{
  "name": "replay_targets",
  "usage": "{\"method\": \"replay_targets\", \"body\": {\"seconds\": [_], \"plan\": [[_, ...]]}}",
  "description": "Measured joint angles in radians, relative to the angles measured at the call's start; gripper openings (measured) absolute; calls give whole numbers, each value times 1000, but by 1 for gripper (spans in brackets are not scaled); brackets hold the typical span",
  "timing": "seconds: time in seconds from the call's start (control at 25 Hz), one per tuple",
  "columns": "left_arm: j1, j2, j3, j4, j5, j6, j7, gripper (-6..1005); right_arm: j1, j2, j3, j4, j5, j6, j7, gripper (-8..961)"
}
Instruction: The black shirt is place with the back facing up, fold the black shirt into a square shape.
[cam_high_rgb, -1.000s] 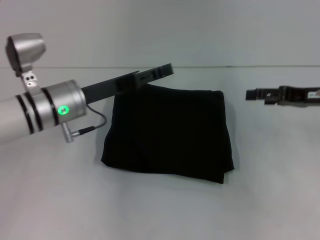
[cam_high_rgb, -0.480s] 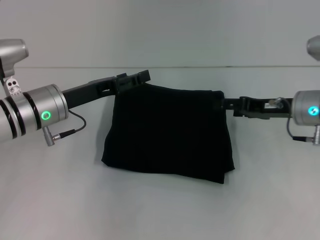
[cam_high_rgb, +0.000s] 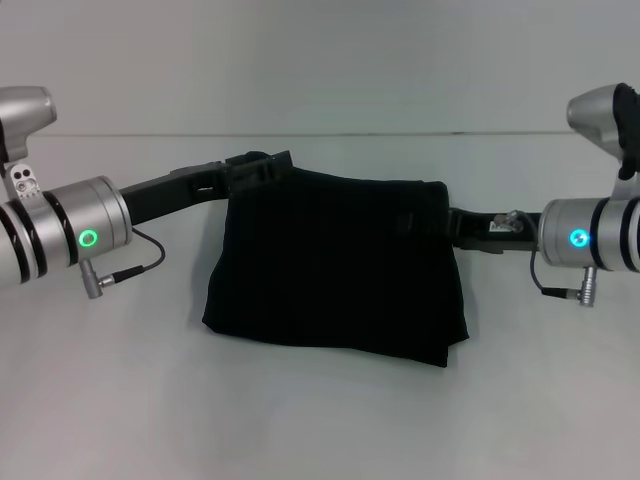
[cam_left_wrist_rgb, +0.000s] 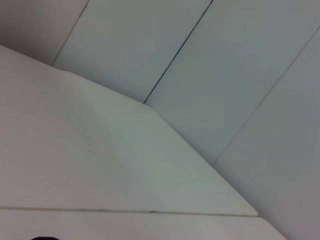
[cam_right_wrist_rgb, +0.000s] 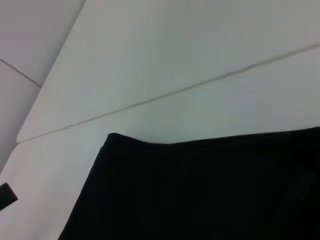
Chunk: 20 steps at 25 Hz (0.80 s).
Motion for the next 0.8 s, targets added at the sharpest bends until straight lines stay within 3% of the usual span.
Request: {"method": "replay_targets", "body": {"seconds": [0.44, 0.8], "plan": [[10, 1, -2, 2, 6, -3, 0, 949, 15, 25, -2, -3, 8, 66, -11, 788], [12, 2, -2, 4, 21, -3, -2, 950, 19, 30, -8, 1, 78, 71, -99, 329]]}}
